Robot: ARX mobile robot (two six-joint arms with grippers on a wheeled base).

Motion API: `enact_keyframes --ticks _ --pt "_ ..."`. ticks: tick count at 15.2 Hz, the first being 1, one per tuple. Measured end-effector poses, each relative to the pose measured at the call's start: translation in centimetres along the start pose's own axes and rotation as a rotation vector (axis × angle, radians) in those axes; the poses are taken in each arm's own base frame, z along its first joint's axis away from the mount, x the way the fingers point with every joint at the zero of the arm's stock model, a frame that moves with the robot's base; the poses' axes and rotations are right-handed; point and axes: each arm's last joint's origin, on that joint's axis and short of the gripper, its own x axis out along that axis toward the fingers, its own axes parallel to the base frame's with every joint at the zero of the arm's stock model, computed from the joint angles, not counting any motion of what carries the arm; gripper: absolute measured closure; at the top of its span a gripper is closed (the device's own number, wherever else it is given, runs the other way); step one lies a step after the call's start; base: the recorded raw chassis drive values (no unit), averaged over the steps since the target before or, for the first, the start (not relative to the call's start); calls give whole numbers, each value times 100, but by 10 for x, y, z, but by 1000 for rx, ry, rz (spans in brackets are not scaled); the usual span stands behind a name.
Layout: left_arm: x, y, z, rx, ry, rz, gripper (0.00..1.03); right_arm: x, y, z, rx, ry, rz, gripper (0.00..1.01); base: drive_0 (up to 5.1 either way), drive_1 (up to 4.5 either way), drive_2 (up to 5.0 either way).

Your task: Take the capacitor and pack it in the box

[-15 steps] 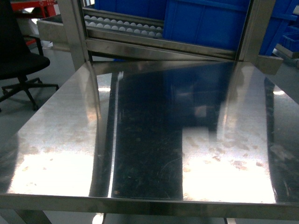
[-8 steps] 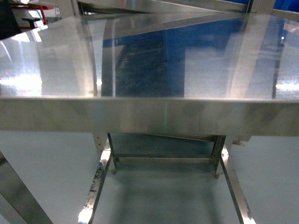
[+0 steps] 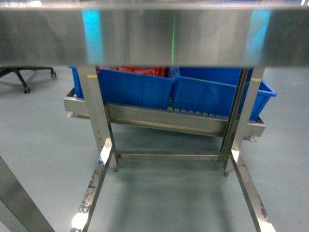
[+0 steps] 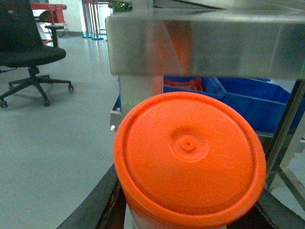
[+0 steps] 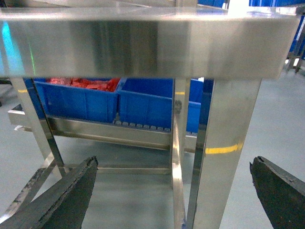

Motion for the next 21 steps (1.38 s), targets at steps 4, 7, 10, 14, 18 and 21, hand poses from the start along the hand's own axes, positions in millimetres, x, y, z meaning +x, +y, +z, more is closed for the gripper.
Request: enact_keyframes --ticks 4,7,10,14,18,21 --pt "0 0 0 0 0 0 58 0 0 0 0 0 0 3 0 0 0" --pt "0 0 0 0 0 0 58 0 0 0 1 -1 -1 3 0 0 0" --pt "0 0 0 0 1 2 58 0 0 0 0 1 0 3 0 0 0" --pt "0 0 0 0 1 -2 58 0 0 0 0 -1 -1 3 0 0 0" --pt "0 0 0 0 0 -1 58 0 0 0 0 1 -1 3 -353 206 206" --pt "0 0 0 0 0 0 58 0 0 0 0 -1 0 3 -504 241 241"
